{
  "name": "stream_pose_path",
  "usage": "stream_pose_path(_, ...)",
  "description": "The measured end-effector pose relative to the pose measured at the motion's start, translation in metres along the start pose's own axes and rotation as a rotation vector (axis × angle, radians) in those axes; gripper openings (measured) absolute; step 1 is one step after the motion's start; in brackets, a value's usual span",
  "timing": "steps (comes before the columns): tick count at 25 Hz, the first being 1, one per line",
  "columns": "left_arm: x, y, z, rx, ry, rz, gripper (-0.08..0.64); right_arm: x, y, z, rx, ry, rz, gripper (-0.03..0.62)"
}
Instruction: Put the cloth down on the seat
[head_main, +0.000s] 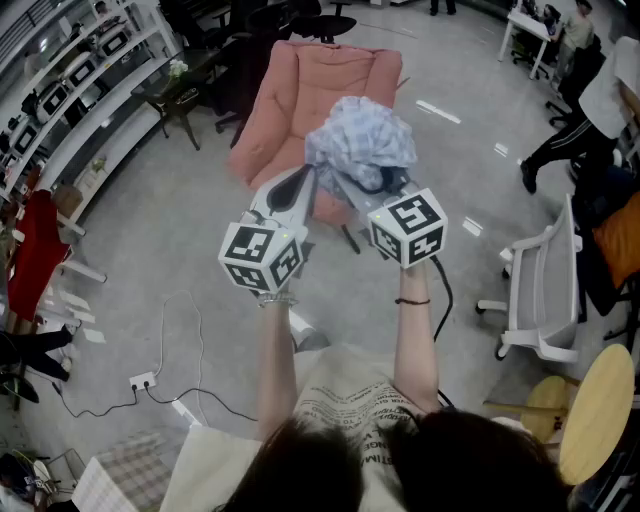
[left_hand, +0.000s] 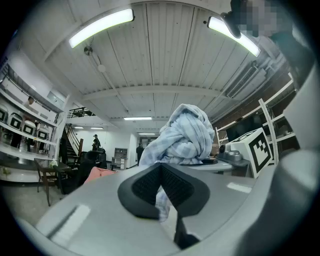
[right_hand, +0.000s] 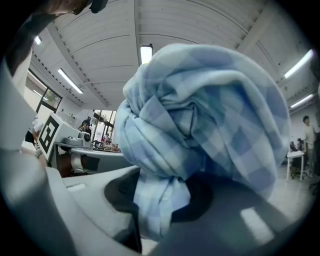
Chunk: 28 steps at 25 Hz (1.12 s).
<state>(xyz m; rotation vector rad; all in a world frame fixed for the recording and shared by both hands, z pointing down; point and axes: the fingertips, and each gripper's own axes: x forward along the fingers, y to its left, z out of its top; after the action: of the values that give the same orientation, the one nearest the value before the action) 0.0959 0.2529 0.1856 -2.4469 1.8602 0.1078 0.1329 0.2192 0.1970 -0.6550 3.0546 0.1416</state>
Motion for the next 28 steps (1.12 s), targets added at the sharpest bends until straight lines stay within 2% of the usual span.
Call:
stream_pose_path(18,0.014,0.005,-0.015,-0.025,0.023,0.008,0.005,0.005,-0.016,-0.02,0.016,0.056,-0.011,0.127)
stream_pose_path(23,0.017,0.004,-0.027,-0.025,0.062,0.033,0.005,0.006,-0.027,-0.031,0.06,0.071,-0.007,0.127)
stream_pose_path(28,0.019,0.029,-0.041,-0.037,0.106,0.075,0.005,0.03,-0.032,-0.052,0.111,0.103,0.013,0.127)
